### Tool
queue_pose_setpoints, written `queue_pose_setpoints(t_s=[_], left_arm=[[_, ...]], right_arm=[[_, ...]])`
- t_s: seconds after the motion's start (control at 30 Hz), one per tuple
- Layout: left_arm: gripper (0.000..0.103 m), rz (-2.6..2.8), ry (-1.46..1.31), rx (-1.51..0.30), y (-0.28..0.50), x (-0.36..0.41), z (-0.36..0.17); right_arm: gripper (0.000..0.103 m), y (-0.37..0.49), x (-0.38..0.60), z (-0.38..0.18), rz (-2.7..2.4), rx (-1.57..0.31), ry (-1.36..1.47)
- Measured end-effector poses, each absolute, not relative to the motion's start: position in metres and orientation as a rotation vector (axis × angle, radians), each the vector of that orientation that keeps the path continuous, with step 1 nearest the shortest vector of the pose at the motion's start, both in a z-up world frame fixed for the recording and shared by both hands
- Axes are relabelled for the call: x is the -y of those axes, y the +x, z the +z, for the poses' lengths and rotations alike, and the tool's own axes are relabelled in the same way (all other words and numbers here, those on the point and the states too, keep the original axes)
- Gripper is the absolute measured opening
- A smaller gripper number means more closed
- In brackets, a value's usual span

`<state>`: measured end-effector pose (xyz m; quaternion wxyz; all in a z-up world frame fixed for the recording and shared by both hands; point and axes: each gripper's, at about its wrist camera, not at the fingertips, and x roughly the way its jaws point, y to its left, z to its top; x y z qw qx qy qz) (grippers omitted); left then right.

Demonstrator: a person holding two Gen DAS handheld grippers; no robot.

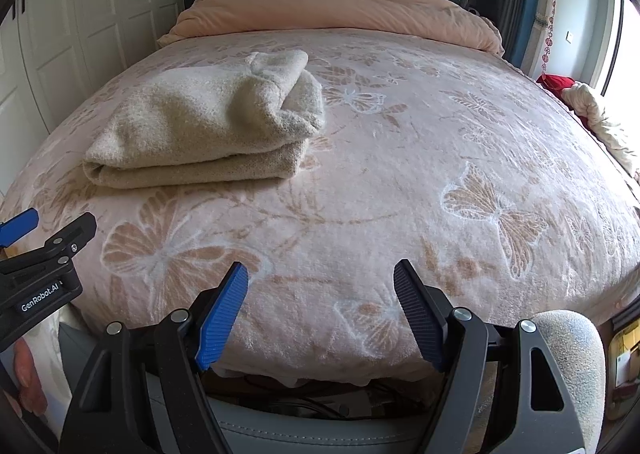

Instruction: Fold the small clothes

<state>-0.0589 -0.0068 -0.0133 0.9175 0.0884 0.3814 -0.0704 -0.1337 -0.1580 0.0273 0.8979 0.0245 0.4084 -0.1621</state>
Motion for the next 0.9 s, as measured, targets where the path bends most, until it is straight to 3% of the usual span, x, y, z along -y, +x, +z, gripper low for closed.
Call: queue_pose_setpoints(t_s=[0.1, 0.53, 0.83, 0.9], left_arm=[[0.083, -0.152, 0.186, -0.795, -0.0582, 0.0080, -0.0147], [0.083, -0.142, 0.218, -0.783, -0.0565, 0.0083, -0.0160], [0.085, -0.134, 0.214, -0.780, -0.0560, 0.0045, -0.0161], [0.089, -0.135, 0.223, -0.774, -0.0566, 0.0054, -0.0159]], right_arm=[[0.074, -0.1336, 0.1580, 0.0272, -0.333, -0.846, 0.052], [0.074, -0.1336, 0.1592, 0.0269, -0.323, -0.851, 0.049], [0.074, -0.1339, 0.1597, 0.0267, -0.321, -0.849, 0.047], [0.074, -0.1338, 0.1598, 0.0265, -0.321, -0.850, 0.048]])
